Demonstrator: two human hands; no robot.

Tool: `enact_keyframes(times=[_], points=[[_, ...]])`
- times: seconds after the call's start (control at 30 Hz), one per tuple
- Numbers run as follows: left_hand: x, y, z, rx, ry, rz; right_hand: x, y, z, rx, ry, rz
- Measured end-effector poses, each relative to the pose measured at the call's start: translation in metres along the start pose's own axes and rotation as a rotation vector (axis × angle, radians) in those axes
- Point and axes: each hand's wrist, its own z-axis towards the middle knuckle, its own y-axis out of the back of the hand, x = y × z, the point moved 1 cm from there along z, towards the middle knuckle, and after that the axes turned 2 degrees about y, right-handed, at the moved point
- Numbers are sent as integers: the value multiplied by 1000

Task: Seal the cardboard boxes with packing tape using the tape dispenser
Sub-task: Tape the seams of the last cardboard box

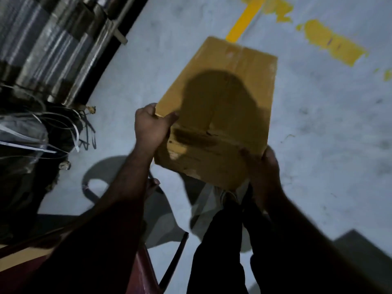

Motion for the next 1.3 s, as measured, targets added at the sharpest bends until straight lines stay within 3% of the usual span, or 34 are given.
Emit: enact_keyframes(times=[0.1, 0.37, 0.63, 1.03, 1.3], points=[[-59, 28, -43, -34, 4, -53, 69, 42, -1, -72, 100, -87], [-208, 123, -130, -180, -40, 14, 238, 134, -85, 54, 459, -344], [-327, 169, -260, -185, -307, -85, 343, 266, -192, -178, 628, -367], [-495, 120, -357, -158, -687, -210, 352, 417, -289, -665, 587, -223], [-565, 83, -417, 3, -968, -237, 325, 463, -369, -1032, 461, -167]])
